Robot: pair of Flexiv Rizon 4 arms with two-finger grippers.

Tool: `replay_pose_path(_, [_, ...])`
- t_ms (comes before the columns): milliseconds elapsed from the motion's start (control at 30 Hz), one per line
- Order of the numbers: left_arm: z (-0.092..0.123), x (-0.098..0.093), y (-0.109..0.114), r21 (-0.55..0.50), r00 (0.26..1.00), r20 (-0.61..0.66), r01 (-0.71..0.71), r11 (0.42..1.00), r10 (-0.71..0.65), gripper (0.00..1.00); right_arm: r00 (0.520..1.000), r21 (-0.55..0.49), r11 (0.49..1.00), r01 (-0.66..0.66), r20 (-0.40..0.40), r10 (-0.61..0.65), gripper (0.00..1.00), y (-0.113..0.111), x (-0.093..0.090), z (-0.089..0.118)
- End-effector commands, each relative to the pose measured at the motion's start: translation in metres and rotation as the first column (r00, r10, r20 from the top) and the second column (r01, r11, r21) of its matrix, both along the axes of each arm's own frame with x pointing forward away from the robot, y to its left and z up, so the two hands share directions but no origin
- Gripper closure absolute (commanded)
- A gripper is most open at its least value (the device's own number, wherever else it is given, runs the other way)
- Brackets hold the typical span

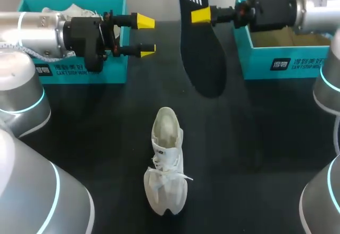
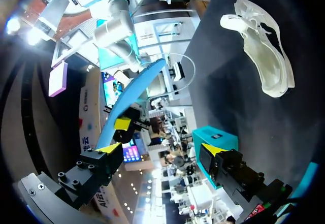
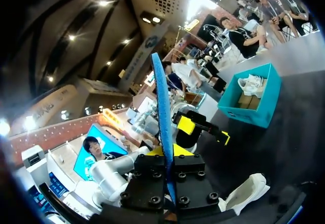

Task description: Take the shoe out of the shoebox, open the shoe tongue, remove and reinsert the insole, then place the shoe into the shoebox

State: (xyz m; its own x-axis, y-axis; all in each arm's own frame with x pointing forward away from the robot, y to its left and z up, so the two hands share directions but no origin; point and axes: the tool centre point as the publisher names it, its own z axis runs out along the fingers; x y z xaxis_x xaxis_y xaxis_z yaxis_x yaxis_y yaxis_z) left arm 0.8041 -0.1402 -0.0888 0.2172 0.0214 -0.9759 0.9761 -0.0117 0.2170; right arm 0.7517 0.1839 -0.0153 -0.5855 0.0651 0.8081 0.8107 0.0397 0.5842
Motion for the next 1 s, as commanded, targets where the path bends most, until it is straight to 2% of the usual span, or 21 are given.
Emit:
replay_pose_path(33, [0.000, 0.001, -0.001, 0.000, 1.000, 0.002, 0.002, 1.000, -0.002, 0.00, 1.000, -0.019, 0.999, -0.028, -0.005, 0.028, 1.00, 0.008, 0.008, 0.001])
replay_pose_path(267, [0.000, 0.001, -0.001, 0.000, 1.000, 0.002, 0.002, 1.000, -0.002, 0.00, 1.000, -0.019, 0.999, -0.028, -0.005, 0.028, 1.00, 0.008, 0.008, 0.001])
replay_pose_path(300, [0.000, 0.001, -0.001, 0.000, 1.000, 0.002, 0.002, 1.000, -0.002, 0.00, 1.000, 0.023, 1.000, 0.001, -0.006, -0.001, 1.00, 0.012, 0.017, 0.002])
replay_pose_path(333, [0.000, 0.001, -0.001, 0.000, 1.000, 0.002, 0.002, 1.000, -0.002, 0.00, 1.000, 0.020, 1.000, 0.016, -0.022, -0.015, 1.00, 0.015, 0.026, 0.000])
replay_pose_path(433, [0.000, 0.001, -0.001, 0.000, 1.000, 0.002, 0.002, 1.000, -0.002, 0.00, 0.996, 0.007, 1.000, 0.013, -0.088, -0.012, 1.00, 0.023, 0.044, -0.006])
replay_pose_path(467, [0.000, 0.001, -0.001, 0.000, 1.000, 0.002, 0.002, 1.000, -0.002, 0.00, 0.985, -0.002, 1.000, 0.009, -0.171, -0.010, 1.00, 0.026, 0.052, -0.014])
replay_pose_path(533, [0.000, 0.001, -0.001, 0.000, 1.000, 0.002, 0.002, 1.000, -0.002, 0.00, 0.980, -0.026, 0.999, 0.022, -0.198, -0.027, 1.00, 0.028, 0.061, -0.022])
replay_pose_path(733, [0.000, 0.001, -0.001, 0.000, 1.000, 0.002, 0.002, 1.000, -0.002, 0.00, 0.924, -0.032, 0.992, 0.125, -0.359, -0.128, 1.00, 0.032, 0.080, -0.033])
replay_pose_path(1000, [0.000, 0.001, -0.001, 0.000, 1.000, 0.002, 0.002, 1.000, -0.002, 0.00, 0.924, -0.032, 0.992, 0.125, -0.359, -0.128, 1.00, 0.032, 0.080, -0.033])
